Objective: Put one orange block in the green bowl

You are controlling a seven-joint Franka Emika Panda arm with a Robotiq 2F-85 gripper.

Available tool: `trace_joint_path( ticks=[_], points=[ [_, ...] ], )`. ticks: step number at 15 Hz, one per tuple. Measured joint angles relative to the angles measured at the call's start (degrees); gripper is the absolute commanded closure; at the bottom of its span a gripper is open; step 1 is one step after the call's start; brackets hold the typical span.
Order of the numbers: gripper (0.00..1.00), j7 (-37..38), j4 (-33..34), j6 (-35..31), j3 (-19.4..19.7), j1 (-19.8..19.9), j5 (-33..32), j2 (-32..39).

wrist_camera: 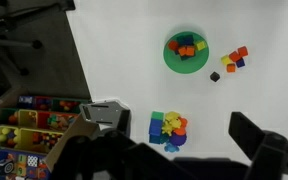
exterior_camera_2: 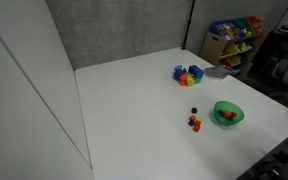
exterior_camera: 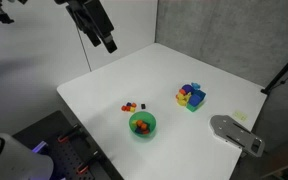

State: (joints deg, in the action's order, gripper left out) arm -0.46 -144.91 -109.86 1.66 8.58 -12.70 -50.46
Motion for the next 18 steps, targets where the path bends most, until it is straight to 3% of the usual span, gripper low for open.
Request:
trace_joint_path(
  ticks=[9,18],
  points=[
    [0.0,0.55,-0.47,-0.51,-0.04,-1.62,0.78,1.54],
    [0.0,2.73,-1.0,-8.91,-1.3,-6.54,8.37,14.24]
  ],
)
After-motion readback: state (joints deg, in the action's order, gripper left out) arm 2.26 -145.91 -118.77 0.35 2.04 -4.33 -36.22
